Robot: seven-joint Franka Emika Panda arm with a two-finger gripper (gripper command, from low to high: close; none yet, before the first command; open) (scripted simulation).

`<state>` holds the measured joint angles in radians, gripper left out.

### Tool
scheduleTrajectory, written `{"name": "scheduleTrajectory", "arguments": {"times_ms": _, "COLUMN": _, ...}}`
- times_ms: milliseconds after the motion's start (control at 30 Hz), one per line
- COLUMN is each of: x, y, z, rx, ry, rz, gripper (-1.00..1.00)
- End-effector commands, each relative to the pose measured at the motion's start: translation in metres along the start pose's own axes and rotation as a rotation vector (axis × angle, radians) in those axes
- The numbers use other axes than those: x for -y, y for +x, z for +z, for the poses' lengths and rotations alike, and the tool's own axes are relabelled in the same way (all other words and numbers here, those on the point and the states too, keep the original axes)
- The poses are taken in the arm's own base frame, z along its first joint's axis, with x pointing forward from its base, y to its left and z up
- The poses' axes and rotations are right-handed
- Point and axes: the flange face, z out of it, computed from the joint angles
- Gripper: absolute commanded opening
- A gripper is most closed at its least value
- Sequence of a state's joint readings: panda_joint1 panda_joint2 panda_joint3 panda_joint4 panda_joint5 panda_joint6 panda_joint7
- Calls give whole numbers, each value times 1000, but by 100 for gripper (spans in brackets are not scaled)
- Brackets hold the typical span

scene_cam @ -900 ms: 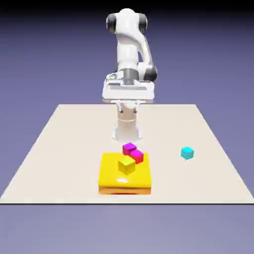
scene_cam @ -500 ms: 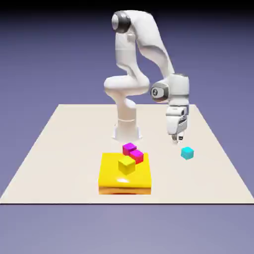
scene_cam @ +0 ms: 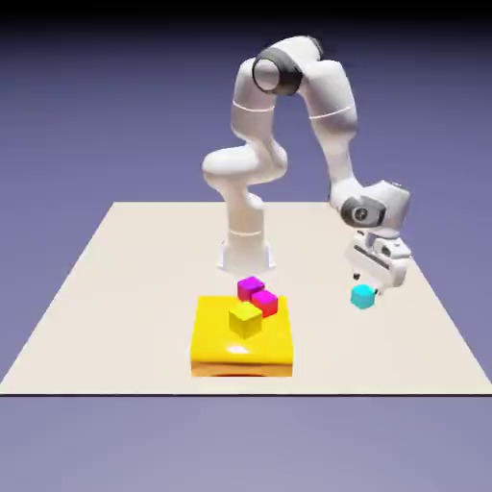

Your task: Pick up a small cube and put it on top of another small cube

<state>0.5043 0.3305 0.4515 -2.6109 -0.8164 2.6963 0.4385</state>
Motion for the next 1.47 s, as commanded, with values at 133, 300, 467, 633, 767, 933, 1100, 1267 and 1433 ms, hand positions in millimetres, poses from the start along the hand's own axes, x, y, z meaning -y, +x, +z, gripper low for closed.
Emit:
{"name": "scheduleTrajectory", "arguments": {"times_ms": 133, "x": 0, "y": 0, "z": 6, "rx": 1, "ry": 0, "rz": -1, "gripper": -100}}
{"name": "scheduleTrajectory", "arguments": {"times_ms": 300, "x": -2, "y": -1, "z": -36, "rx": -1, "ry": 0, "rz": 1, "gripper": -100}}
{"name": "scheduleTrajectory", "arguments": {"times_ms": 467, "x": -26, "y": -6, "z": -55, "rx": 19, "ry": 5, "rz": 122, "gripper": -100}}
{"name": "scheduleTrajectory", "arguments": {"times_ms": 633, "x": -145, "y": -38, "z": -61, "rx": 101, "ry": 41, "rz": 737, "gripper": -100}}
{"name": "scheduleTrajectory", "arguments": {"times_ms": 767, "x": -229, "y": -87, "z": -68, "rx": 166, "ry": 88, "rz": 1221, "gripper": -100}}
{"name": "scheduleTrajectory", "arguments": {"times_ms": 933, "x": -313, "y": -171, "z": -80, "rx": 249, "ry": 177, "rz": 1809, "gripper": -100}}
{"name": "scheduleTrajectory", "arguments": {"times_ms": 1100, "x": -370, "y": -273, "z": -98, "rx": 335, "ry": 314, "rz": 2371, "gripper": -100}}
{"name": "scheduleTrajectory", "arguments": {"times_ms": 1267, "x": -366, "y": -284, "z": -57, "rx": 351, "ry": 345, "rz": 2469, "gripper": -100}}
{"name": "scheduleTrajectory", "arguments": {"times_ms": 1433, "x": -364, "y": -283, "z": -49, "rx": 351, "ry": 345, "rz": 2469, "gripper": 100}}
